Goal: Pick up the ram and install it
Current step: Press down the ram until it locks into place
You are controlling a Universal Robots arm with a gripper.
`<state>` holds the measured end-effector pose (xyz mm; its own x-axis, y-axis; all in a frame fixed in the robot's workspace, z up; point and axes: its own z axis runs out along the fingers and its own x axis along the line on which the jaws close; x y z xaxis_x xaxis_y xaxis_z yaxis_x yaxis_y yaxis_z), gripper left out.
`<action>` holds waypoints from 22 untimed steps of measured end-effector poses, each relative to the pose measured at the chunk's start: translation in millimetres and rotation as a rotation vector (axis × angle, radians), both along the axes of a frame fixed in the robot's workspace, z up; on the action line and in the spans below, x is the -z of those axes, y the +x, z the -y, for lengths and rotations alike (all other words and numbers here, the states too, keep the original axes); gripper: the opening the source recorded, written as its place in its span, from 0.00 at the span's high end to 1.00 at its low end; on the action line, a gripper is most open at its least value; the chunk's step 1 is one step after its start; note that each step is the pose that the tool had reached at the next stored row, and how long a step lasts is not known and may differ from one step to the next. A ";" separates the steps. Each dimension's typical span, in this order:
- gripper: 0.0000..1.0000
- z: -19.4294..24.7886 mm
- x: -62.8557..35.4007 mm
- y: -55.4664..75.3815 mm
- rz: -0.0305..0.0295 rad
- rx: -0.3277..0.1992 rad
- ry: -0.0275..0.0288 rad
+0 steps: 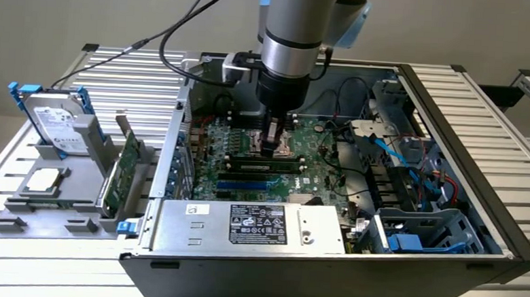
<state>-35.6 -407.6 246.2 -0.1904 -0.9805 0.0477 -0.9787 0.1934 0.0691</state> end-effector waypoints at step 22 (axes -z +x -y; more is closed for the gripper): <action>0.89 0.0 0.0 0.0 0.0002 0.310 0.0000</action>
